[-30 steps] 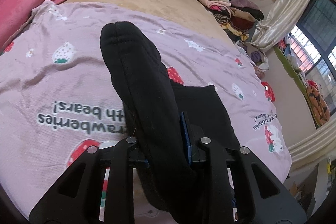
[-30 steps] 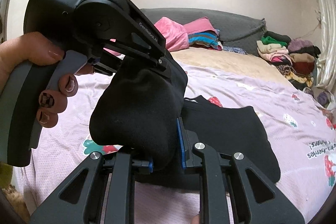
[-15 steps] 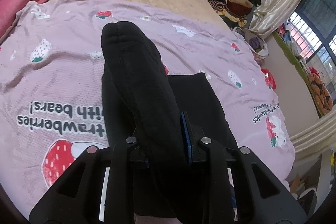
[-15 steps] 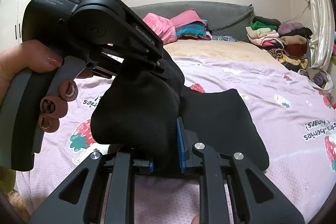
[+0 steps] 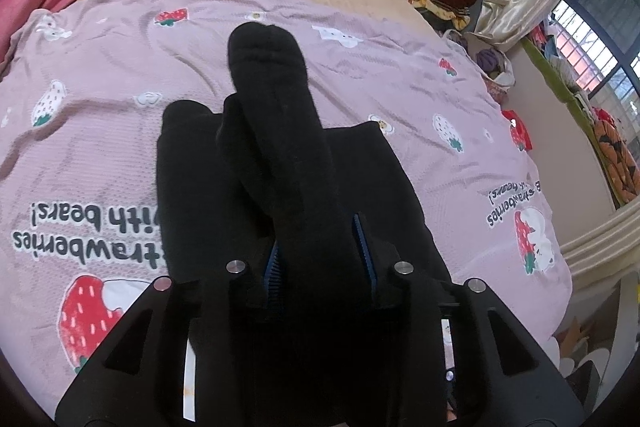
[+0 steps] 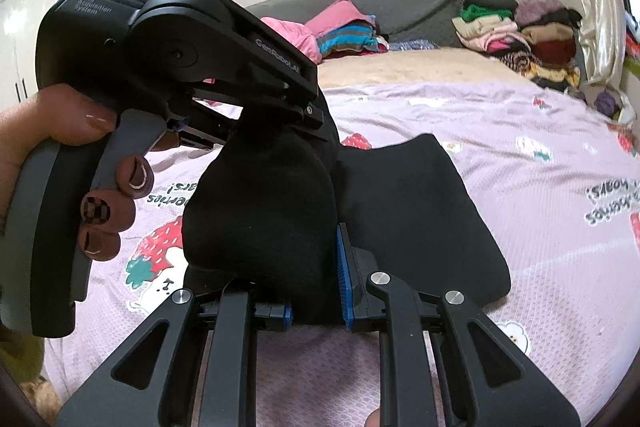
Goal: Fold small clothes
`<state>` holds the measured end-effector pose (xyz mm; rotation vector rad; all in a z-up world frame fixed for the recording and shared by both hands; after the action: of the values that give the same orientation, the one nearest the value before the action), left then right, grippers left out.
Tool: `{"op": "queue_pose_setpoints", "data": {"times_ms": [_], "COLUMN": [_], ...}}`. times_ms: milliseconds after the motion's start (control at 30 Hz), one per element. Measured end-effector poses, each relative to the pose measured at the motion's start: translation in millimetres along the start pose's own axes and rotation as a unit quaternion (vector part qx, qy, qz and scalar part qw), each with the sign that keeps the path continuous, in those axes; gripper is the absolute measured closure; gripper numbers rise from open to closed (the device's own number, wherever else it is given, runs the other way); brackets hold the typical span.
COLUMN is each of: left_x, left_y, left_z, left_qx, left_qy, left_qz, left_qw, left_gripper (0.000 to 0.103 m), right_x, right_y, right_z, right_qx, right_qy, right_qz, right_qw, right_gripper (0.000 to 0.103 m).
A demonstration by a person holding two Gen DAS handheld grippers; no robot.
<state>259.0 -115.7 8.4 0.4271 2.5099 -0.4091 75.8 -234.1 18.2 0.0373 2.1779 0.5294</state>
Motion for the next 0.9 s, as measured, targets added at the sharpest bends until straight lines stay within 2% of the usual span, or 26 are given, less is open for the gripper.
{"op": "queue_pose_setpoints", "data": {"times_ms": [300, 533, 667, 767, 800, 833, 900], "left_x": [-4.4, -8.6, -11.7, -11.1, -10.8, -10.6, -9.8], "left_y": [-11.2, -19.4, -26.9, -30.3, -30.0, -29.1, -27.0], "left_z": [18.2, 37.0, 47.3, 52.9, 54.3, 54.7, 50.6], "left_qx": [0.009, 0.039, 0.054, 0.067, 0.08, 0.086, 0.102], "left_qy": [0.009, 0.016, 0.024, 0.028, 0.026, 0.025, 0.017], "left_qz": [0.006, -0.008, -0.008, -0.014, -0.022, -0.027, -0.039], "left_qw": [0.9999, 0.9991, 0.9982, 0.9973, 0.9962, 0.9957, 0.9938], "left_gripper": [0.074, 0.058, 0.046, 0.039, 0.032, 0.029, 0.029], "right_x": [1.3, 3.3, 5.0, 8.1, 9.1, 9.7, 10.5], "right_y": [-18.3, -38.7, -54.0, -67.2, -72.1, -76.0, -82.3], "right_z": [5.7, 12.3, 19.8, 24.7, 26.1, 27.3, 28.8], "right_qx": [-0.016, -0.037, -0.051, -0.071, -0.079, -0.087, -0.102], "right_qy": [0.02, 0.042, 0.062, 0.076, 0.082, 0.087, 0.095], "right_qz": [0.058, 0.118, 0.164, 0.209, 0.228, 0.241, 0.263], "right_qw": [0.998, 0.991, 0.983, 0.972, 0.967, 0.963, 0.955], "right_gripper": [0.087, 0.086, 0.086, 0.085, 0.085, 0.084, 0.081]}}
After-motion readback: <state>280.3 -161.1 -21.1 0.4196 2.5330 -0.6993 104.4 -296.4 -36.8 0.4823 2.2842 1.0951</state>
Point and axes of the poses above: each gripper's, at about its wrist camera, not at the fingertips, and z roughly the way its jaws point, y to its left, x to its underside, the point moved 3 cm from there along z, roughly the way its jaws point, and after that the axes turned 14 degrees about z, right-handed, at the moved point
